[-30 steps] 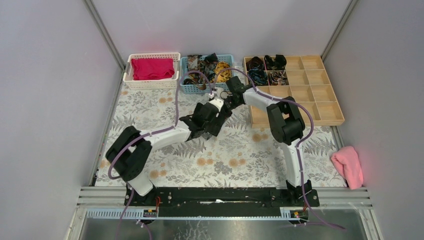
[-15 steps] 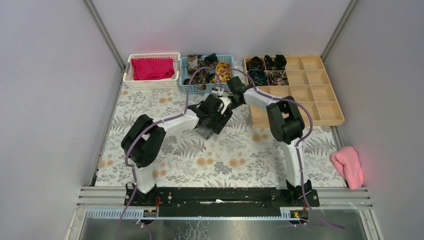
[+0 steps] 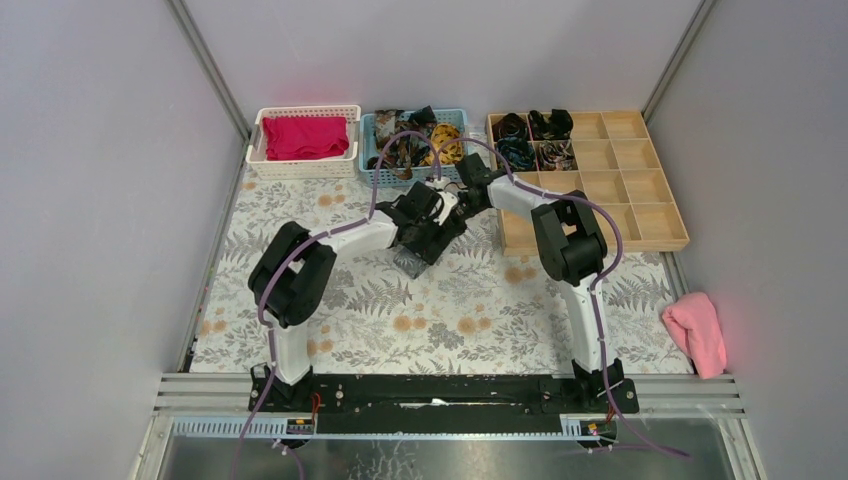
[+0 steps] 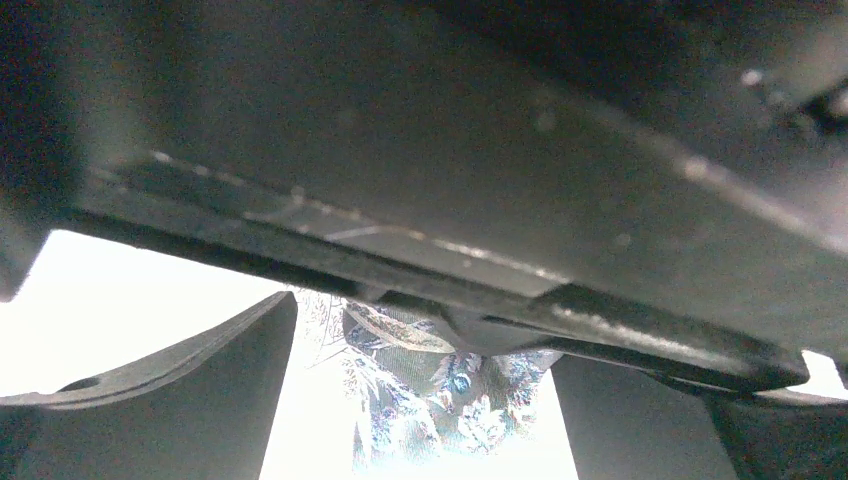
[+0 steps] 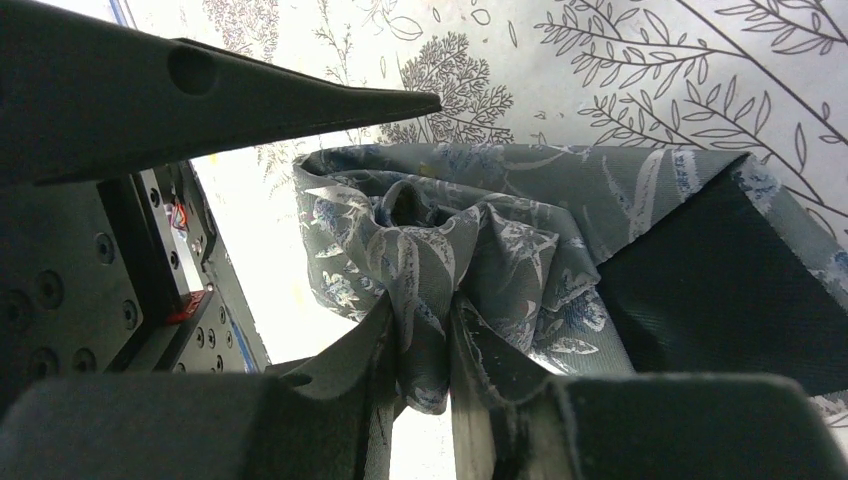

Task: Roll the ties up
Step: Roll the tie at the center of the board.

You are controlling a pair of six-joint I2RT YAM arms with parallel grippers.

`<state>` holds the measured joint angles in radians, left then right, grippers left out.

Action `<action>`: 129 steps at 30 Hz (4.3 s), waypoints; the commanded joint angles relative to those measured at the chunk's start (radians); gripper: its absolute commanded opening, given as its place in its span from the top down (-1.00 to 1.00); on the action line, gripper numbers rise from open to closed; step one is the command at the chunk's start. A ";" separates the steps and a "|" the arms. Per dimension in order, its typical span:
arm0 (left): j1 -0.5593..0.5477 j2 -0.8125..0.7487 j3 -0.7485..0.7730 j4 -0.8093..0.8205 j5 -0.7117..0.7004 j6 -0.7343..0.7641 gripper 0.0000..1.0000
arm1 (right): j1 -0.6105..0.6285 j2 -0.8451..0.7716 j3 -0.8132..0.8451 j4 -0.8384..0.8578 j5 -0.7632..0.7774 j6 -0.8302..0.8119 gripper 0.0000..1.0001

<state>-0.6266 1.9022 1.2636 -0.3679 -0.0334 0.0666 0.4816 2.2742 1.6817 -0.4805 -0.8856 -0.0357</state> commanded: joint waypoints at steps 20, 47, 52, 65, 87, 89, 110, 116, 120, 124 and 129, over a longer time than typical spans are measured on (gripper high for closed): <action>-0.004 0.074 -0.048 -0.053 0.072 -0.063 -0.39 | 0.013 0.024 0.042 -0.001 -0.040 0.030 0.84; 0.027 0.210 -0.003 -0.101 0.029 -0.087 -0.23 | -0.044 -0.112 -0.147 0.268 0.090 0.252 -0.46; 0.031 0.216 -0.001 -0.098 0.029 -0.082 -0.18 | -0.051 -0.122 -0.121 0.234 0.073 0.261 -0.42; 0.039 0.209 0.008 -0.101 0.060 -0.079 -0.14 | -0.051 -0.192 -0.164 0.249 0.125 0.237 0.03; 0.051 0.209 0.008 -0.097 0.085 -0.074 -0.12 | -0.052 -0.213 -0.209 0.337 0.185 0.272 -0.14; 0.052 0.211 0.008 -0.098 0.090 -0.074 -0.12 | -0.056 -0.225 -0.223 0.369 0.173 0.293 -0.15; 0.061 0.228 0.021 -0.101 0.108 -0.073 -0.11 | -0.126 -0.258 -0.406 0.740 0.130 0.570 -0.28; 0.061 0.231 0.026 -0.105 0.111 -0.073 -0.11 | -0.127 -0.286 -0.380 0.639 0.267 0.482 -0.44; 0.061 0.232 0.025 -0.105 0.113 -0.073 -0.10 | -0.134 -0.308 -0.391 0.651 0.329 0.485 -0.42; 0.061 0.236 0.024 -0.106 0.113 -0.073 -0.10 | -0.148 -0.322 -0.373 0.610 0.436 0.475 -0.38; 0.061 0.236 0.026 -0.111 0.112 -0.073 -0.08 | -0.162 -0.387 -0.389 0.558 0.645 0.416 -0.26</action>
<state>-0.5854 2.0224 1.3460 -0.3229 0.1154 -0.0135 0.3351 1.9896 1.2701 0.1162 -0.4347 0.4480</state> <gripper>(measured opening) 0.545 0.650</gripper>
